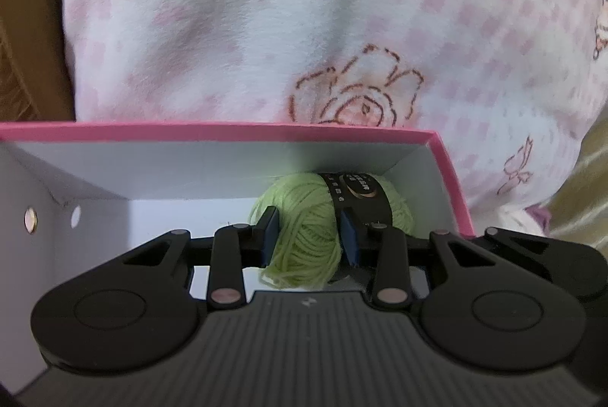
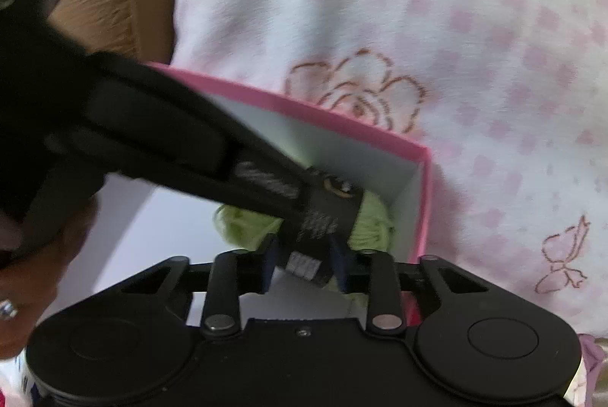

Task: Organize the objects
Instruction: 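Lower the yarn ball into the pink box and open the right gripper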

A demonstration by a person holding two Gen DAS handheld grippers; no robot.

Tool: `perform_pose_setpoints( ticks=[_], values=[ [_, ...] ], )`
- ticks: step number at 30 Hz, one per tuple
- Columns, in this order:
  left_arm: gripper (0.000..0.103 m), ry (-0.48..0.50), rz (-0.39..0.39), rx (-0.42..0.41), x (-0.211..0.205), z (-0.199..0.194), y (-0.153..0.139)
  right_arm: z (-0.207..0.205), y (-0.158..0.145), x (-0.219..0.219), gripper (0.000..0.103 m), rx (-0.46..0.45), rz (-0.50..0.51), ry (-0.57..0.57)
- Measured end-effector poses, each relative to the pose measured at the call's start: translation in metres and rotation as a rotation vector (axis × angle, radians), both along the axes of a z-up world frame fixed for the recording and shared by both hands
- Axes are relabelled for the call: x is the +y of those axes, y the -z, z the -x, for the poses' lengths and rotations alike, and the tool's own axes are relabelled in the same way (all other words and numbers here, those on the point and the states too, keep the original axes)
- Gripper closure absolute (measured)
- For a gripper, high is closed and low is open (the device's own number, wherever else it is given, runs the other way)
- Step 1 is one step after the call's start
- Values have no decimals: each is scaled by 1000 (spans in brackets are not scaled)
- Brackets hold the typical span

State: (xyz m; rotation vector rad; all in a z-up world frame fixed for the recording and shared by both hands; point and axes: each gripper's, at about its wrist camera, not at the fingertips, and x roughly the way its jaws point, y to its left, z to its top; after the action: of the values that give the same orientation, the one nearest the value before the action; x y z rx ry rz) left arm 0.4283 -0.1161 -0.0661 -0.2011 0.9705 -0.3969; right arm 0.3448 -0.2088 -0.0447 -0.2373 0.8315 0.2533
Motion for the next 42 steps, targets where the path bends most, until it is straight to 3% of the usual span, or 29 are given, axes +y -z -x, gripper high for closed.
perform_pose_setpoints(
  ticks=[3,12,21,26,33,39,42],
  values=[
    [69,-19,36,19,8,4,1,-5,-3,-7,82,-12,-44,38],
    [66,-80,67,69,-2,3,19,-1,-2,-2,80,-40,-22,20],
    [67,-97,52,55,-15,4,9,25,-10,-7,67,16,-63,-18],
    [65,-75,82,33,-13,21,-13,42,-26,-8,58,34,-109,-10],
    [58,17,-69,-9,-13,50,-45,63,-43,-17,55,25,-84,-17],
    [53,42,-46,-23,17,103,-92,76,-65,-21,53,54,-91,-9],
    [52,56,-55,-43,25,123,-114,105,-88,-19,52,64,-99,-13]
  ],
)
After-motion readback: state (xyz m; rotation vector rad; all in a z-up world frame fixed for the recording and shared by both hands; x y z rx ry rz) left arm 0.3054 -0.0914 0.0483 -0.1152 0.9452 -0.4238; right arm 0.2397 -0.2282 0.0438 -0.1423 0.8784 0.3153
